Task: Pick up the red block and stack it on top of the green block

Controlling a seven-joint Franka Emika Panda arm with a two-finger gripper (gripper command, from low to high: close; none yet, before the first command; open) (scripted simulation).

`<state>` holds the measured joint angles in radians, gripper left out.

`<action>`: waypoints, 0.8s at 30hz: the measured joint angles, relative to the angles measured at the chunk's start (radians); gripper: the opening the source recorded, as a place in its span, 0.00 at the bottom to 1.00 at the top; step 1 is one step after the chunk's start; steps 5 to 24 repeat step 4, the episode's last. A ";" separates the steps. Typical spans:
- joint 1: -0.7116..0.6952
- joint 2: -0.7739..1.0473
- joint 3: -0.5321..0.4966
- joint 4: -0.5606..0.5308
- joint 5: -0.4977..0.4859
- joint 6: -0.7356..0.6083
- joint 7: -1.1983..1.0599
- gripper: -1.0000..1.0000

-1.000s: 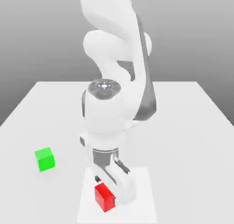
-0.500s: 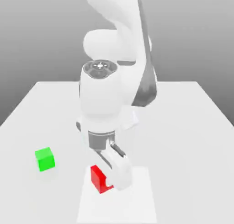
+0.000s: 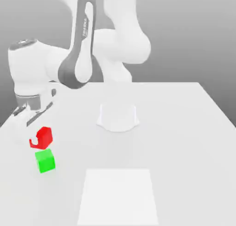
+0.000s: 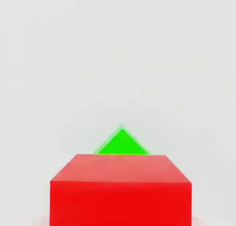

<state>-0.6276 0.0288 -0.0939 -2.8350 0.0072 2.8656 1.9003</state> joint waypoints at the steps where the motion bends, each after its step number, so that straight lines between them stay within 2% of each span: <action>1: -0.001 0.030 0.006 0.001 0.013 0.028 -0.009 1.00; 24: -0.001 0.030 0.006 0.001 0.013 0.028 -0.009 1.00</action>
